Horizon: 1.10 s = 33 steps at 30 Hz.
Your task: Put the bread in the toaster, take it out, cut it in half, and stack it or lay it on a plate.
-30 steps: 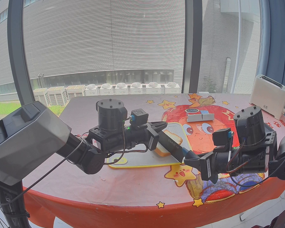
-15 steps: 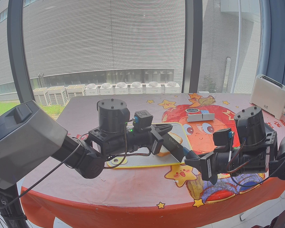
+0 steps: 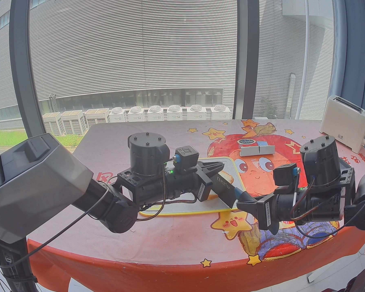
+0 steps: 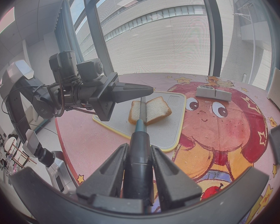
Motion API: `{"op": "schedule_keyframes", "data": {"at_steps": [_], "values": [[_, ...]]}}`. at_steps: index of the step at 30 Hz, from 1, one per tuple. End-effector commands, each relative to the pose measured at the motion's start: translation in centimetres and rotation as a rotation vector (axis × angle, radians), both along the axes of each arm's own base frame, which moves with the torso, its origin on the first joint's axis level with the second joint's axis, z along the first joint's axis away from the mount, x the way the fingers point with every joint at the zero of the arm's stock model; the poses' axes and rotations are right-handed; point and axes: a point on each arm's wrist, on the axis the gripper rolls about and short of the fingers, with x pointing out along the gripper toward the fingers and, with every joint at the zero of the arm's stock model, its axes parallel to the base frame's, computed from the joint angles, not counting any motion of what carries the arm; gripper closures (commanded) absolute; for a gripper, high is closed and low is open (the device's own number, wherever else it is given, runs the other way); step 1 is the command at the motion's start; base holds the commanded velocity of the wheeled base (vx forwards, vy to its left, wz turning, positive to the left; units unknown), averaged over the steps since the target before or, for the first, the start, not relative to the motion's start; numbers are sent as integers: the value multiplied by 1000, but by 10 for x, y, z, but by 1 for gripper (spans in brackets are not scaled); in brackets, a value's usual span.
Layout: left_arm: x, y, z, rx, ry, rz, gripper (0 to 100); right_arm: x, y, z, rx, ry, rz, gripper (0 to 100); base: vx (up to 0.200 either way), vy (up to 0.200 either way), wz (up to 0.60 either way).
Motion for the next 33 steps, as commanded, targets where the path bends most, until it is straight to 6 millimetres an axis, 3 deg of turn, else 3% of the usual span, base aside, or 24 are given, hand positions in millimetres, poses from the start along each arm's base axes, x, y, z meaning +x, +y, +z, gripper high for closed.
{"op": "schedule_keyframes", "data": {"at_steps": [1,7,13,33], "values": [[2,0,-15,30,37,8,100,-1,0,1,3,-2,3,100,0,0,0],[2,0,-14,28,36,7,100,0,0,-2,-7,8,4,100,0,0,0],[0,0,-1,8,10,5,100,1,1,-5,-15,18,2,100,0,0,0],[3,2,19,-32,-29,18,100,2,0,10,32,-24,-6,100,0,0,0]]}}
